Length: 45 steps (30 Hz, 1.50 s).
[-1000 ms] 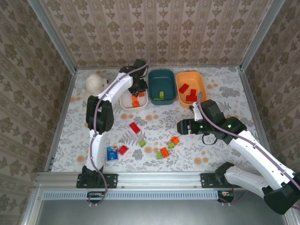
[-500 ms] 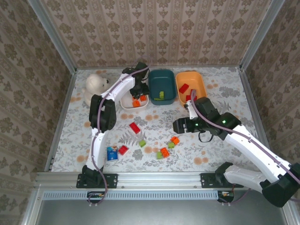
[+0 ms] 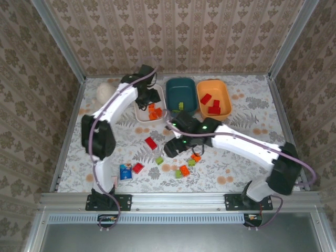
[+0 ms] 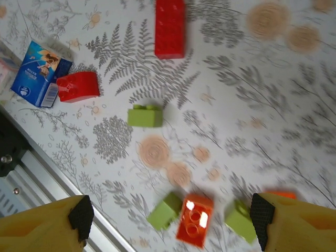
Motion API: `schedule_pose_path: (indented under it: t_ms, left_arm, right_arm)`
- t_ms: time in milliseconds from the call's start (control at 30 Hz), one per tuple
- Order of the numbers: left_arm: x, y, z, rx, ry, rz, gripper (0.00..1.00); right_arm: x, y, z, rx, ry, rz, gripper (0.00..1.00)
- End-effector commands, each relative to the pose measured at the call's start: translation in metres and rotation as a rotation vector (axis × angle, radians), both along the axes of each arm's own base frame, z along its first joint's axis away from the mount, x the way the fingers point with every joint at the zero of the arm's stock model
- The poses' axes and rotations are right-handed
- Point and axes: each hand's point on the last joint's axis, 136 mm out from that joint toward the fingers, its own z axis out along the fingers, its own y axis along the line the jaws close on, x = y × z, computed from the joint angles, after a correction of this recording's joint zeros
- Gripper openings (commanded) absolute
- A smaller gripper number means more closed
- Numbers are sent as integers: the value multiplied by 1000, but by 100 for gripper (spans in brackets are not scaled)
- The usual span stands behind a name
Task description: Sort the legos into containers by color
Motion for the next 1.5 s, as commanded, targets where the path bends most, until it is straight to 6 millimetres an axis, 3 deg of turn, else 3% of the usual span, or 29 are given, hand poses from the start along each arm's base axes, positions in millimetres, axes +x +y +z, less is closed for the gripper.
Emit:
schedule_pose_path:
  t_ms: [0,100,200,400,633,867,1000,1100,1167,1233,1333,1467]
  left_arm:
    - [-23,44,46,-12,-120,114,60]
    - [-65,76,54,5,-157,173,62]
    - [-112,106,49,10,-163,252,63]
    - [-183,135,31,-51,-183,324,62]
    - [-221,151,25,-139,-250,366,60]
    - [-227,152,28,-140,-249,348,60]
    - [-222,140,27,-182,-249,308,59]
    - [-215,121,24,-254,-251,253,59]
    - [-209,110,21,-289,-245,230,59]
    - [-206,92,19,-314,-238,171,59]
    - [-195,74,20,-335,-248,128,59]
    - [-180,49,20,-347,-246,77,59]
  right_arm:
    - [14,28,-21,-64,1,26,81]
    - [27,48,-44,-113,48,3,81]
    - [41,64,-65,-151,80,-32,82]
    - [60,86,-103,-194,112,-59,81]
    - [81,85,-135,-308,87,-97,77]
    - [89,90,-147,-325,77,-95,55]
    - [99,92,-128,-285,51,-117,38]
    - [111,85,-88,-216,-4,-155,33]
    - [123,69,-55,-163,-40,-206,32]
    - [138,40,-21,-114,-72,-282,32]
    - [164,-16,9,-66,-95,-408,32]
    - [197,-85,14,-60,-85,-543,32]
